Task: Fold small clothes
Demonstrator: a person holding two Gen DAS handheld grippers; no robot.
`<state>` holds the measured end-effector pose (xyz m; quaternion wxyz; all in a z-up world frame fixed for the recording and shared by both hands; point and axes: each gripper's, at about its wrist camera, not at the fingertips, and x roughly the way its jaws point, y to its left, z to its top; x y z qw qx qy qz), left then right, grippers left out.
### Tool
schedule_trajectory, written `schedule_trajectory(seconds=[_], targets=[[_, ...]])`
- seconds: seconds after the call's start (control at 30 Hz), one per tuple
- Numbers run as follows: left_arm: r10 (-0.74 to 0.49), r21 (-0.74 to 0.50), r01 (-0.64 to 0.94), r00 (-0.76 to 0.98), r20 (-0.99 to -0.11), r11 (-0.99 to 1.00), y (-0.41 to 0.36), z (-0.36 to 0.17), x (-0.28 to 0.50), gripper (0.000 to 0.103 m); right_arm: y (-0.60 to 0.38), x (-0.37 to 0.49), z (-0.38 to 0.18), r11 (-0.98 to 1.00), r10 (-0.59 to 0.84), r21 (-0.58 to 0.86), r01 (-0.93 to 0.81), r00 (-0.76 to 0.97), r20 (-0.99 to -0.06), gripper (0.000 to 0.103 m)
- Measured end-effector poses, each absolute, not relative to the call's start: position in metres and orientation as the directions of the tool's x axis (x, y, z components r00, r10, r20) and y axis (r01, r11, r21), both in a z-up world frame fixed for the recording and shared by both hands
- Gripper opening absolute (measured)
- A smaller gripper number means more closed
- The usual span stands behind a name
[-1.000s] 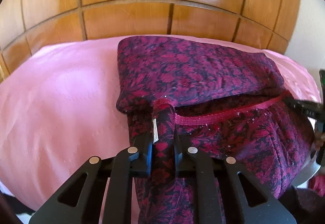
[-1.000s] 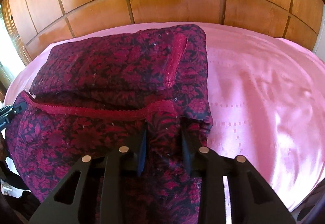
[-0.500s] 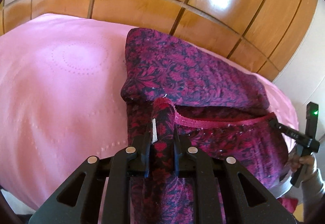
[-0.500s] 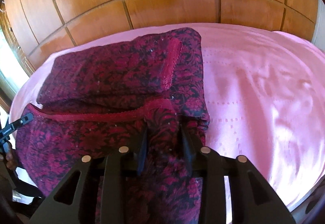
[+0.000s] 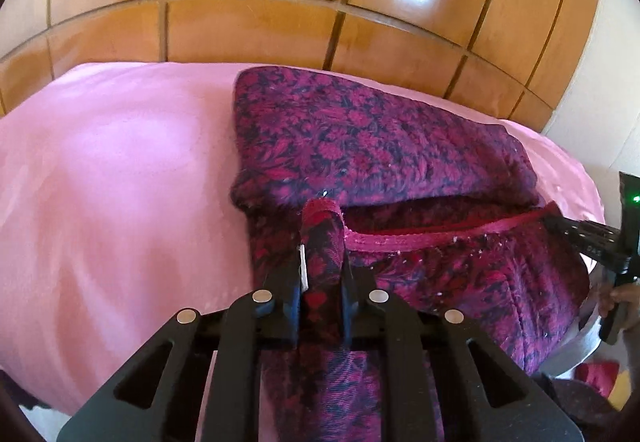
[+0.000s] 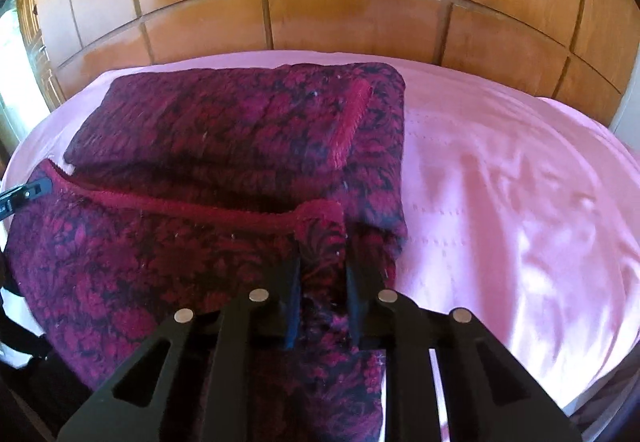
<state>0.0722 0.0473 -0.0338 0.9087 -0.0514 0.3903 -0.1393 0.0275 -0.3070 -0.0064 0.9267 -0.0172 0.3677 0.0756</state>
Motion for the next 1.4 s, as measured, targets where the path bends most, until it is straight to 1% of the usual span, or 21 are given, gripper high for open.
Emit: schedule_trajectory(seconds=[0.1,0.2,0.37,0.43,0.67,0.77,0.9,1.03,1.13,1.2,1.33,1.37,1.4], targets=[[-0.320,-0.245,0.209,0.684,-0.655,0.947,0.057,-0.024,0.051,0.014,-0.315,0.004,0.001,0.985,0.166,0.086,-0.147,0.725,-0.669,0.016],[-0.315,-0.238,0.211,0.727,-0.610,0.948,0.053,-0.009,0.037,0.014,-0.320,-0.010,0.018,0.979,0.202,0.145,-0.142,0.750,-0.629,0.016],[-0.325,-0.226,0.240,0.791,-0.519,0.944,0.045,0.027,0.057,0.014,-0.326,0.004,0.058,0.964,0.251,0.217,-0.156,0.810,-0.530,0.016],[-0.318,-0.234,0.228,0.805,-0.500,0.945,0.044,0.035,0.075,0.014,-0.325,0.017,0.068,0.965,0.244,0.215,-0.153,0.827,-0.507,0.016],[-0.254,-0.175,0.193,0.838,-0.483,0.966,0.034,0.043,0.136,0.014,-0.317,0.078,0.091,0.972,0.189,0.210,-0.100,0.867,-0.461,0.016],[-0.223,-0.146,0.174,0.848,-0.481,0.974,0.028,0.046,0.165,0.014,-0.315,0.107,0.098,0.975,0.166,0.207,-0.077,0.873,-0.458,0.016],[-0.190,-0.121,0.149,0.842,-0.504,0.981,0.023,0.044,0.206,0.014,-0.312,0.146,0.105,0.980,0.129,0.192,-0.042,0.877,-0.464,0.016],[-0.145,-0.078,0.122,0.826,-0.545,0.989,0.014,0.032,0.243,0.014,-0.308,0.182,0.100,0.992,0.064,0.128,0.001,0.865,-0.497,0.016],[-0.105,-0.053,0.092,0.792,-0.602,0.994,0.011,0.010,0.274,0.014,-0.307,0.214,0.082,0.995,0.016,0.090,0.040,0.836,-0.549,0.016],[-0.097,-0.060,0.076,0.754,-0.650,0.995,0.013,-0.007,0.290,0.014,-0.310,0.227,0.069,0.995,-0.008,0.073,0.063,0.812,-0.583,0.016],[-0.082,-0.080,0.031,0.616,-0.784,0.996,0.019,-0.055,0.324,0.015,-0.315,0.259,0.032,0.992,-0.005,0.085,0.089,0.721,-0.693,0.017],[-0.084,-0.085,0.028,0.609,-0.789,0.996,0.019,-0.057,0.326,0.015,-0.317,0.266,0.022,0.990,0.006,0.102,0.097,0.693,-0.721,0.017],[-0.085,-0.087,0.025,0.605,-0.792,0.996,0.019,-0.055,0.326,0.019,-0.318,0.268,0.019,0.989,0.011,0.107,0.098,0.685,-0.728,0.019]])
